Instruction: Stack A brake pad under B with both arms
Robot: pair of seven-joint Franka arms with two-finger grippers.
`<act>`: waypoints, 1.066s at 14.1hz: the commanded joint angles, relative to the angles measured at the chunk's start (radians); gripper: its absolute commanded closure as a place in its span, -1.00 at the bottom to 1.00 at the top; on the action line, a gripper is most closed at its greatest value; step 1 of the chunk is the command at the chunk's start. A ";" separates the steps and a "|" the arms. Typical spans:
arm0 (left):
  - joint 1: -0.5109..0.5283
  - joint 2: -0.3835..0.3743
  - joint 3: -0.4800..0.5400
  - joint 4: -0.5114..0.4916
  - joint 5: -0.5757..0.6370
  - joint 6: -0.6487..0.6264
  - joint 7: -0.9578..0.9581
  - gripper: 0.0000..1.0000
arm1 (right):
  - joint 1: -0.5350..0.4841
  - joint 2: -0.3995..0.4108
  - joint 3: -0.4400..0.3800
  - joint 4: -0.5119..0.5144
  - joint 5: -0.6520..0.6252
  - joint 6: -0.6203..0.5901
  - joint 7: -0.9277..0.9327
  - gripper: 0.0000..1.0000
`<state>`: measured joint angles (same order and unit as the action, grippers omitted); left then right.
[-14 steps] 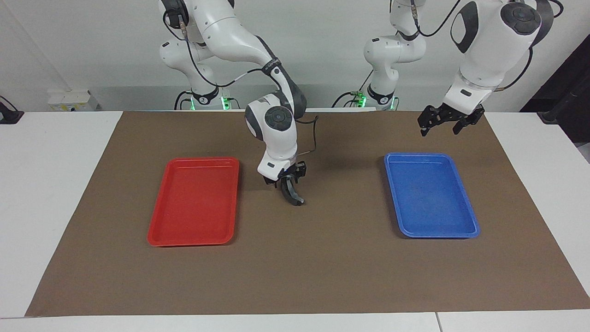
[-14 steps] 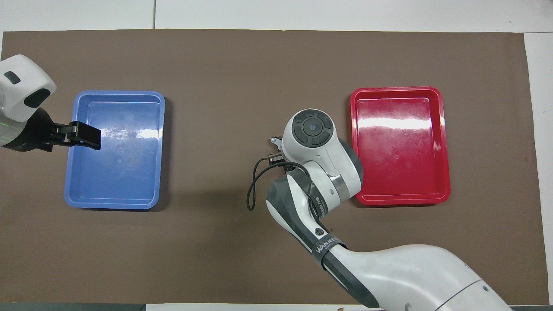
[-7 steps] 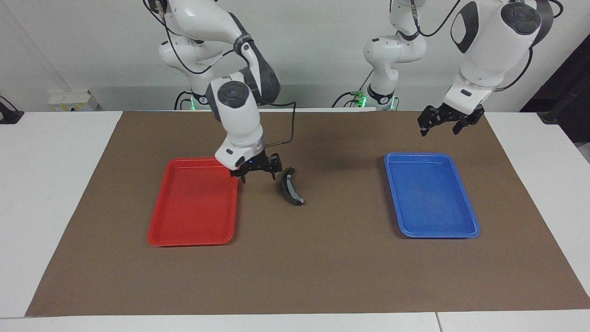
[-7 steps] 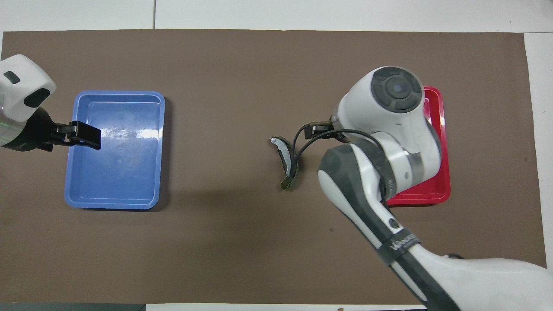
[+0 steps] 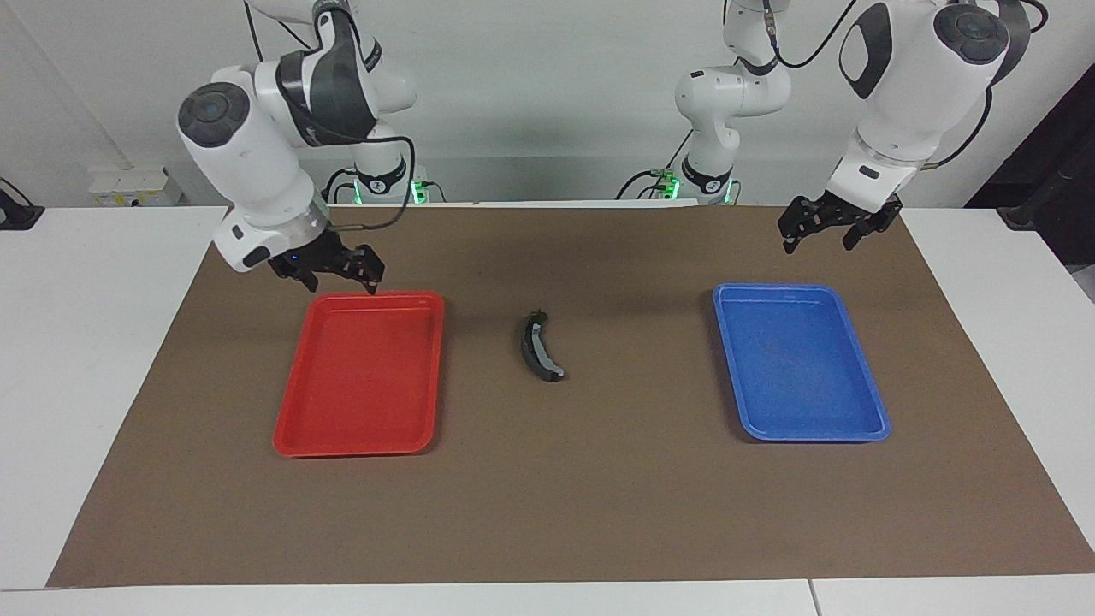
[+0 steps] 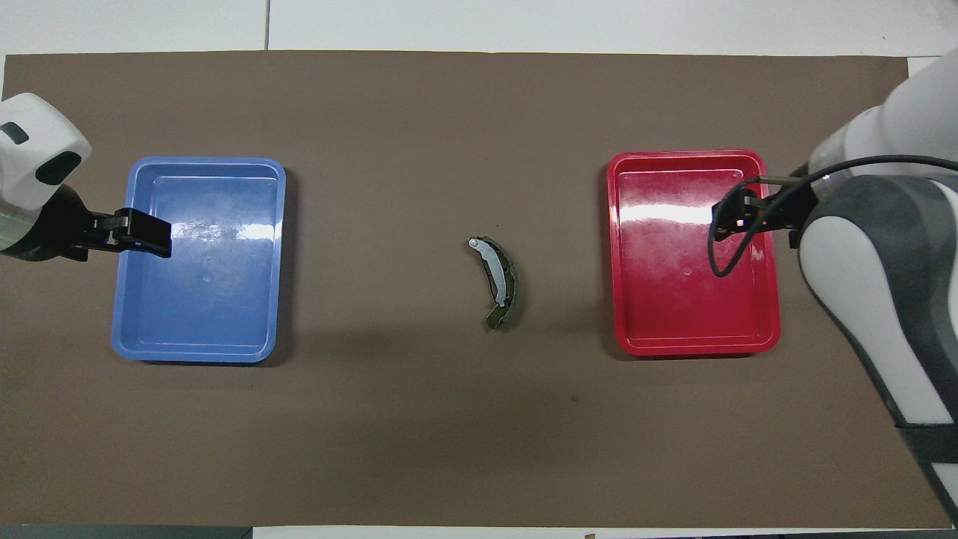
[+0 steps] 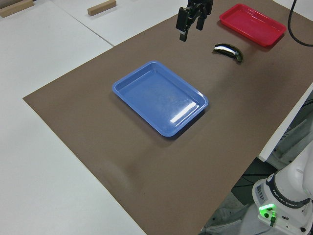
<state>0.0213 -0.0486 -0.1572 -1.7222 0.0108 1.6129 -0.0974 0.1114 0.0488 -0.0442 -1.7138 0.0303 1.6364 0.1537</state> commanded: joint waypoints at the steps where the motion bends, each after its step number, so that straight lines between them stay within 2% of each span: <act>1: 0.003 -0.022 0.008 -0.030 -0.017 0.022 0.013 -0.99 | -0.045 -0.059 0.015 0.000 -0.050 -0.058 -0.069 -1.00; 4: 0.003 -0.022 0.008 -0.030 -0.017 0.025 0.013 -0.99 | -0.064 -0.084 0.014 0.003 -0.062 -0.101 -0.118 -1.00; 6: 0.003 -0.022 0.008 -0.030 -0.017 0.027 0.013 -0.99 | -0.070 -0.083 0.015 0.006 -0.069 -0.095 -0.125 -1.00; 8: 0.005 -0.022 0.008 -0.031 -0.017 0.028 0.015 -0.99 | -0.078 -0.067 0.018 0.057 -0.072 -0.119 -0.126 -1.00; 15: 0.005 -0.023 0.001 -0.031 -0.017 0.028 0.025 -0.99 | -0.125 -0.078 -0.014 0.069 -0.061 -0.138 -0.129 -1.00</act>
<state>0.0214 -0.0486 -0.1563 -1.7222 0.0107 1.6167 -0.0961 0.0124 -0.0312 -0.0655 -1.6688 -0.0291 1.5169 0.0491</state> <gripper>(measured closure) 0.004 0.000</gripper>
